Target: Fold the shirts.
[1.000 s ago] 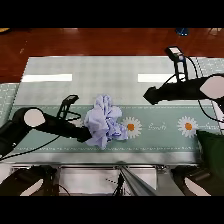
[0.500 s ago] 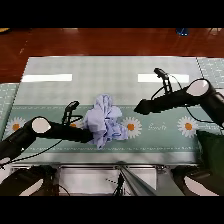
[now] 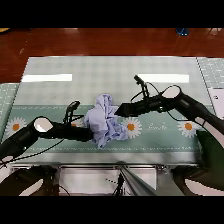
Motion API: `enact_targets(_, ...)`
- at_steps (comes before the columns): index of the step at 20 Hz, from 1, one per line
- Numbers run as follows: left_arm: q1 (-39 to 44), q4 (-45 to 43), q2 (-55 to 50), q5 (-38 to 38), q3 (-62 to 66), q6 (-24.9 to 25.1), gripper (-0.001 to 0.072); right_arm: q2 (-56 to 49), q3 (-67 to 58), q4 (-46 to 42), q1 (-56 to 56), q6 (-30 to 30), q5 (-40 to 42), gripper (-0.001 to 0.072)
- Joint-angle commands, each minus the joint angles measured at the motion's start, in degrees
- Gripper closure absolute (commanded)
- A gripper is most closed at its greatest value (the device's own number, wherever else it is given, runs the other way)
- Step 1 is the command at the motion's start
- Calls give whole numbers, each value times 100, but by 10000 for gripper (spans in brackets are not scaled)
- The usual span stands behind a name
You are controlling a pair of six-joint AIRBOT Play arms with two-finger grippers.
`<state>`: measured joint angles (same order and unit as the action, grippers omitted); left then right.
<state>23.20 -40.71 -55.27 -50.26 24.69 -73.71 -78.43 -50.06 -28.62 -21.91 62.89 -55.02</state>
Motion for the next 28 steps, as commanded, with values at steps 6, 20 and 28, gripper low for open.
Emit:
enact_targets(6, -208, -144, 369, -697, 490, 264, 689, 278, -68, 398, 144, -151, 588, 687)
enact_targets(20, -2542, -706, 1805, -1694, 6395, 94, 689, 3558, -3668, -1672, 2245, 1154, -1073, 687)
enact_targets(28, -2544, -778, 1572, -3305, 6889, -177, 688, 3486, -4533, -4135, 2245, 1939, -3928, 687)
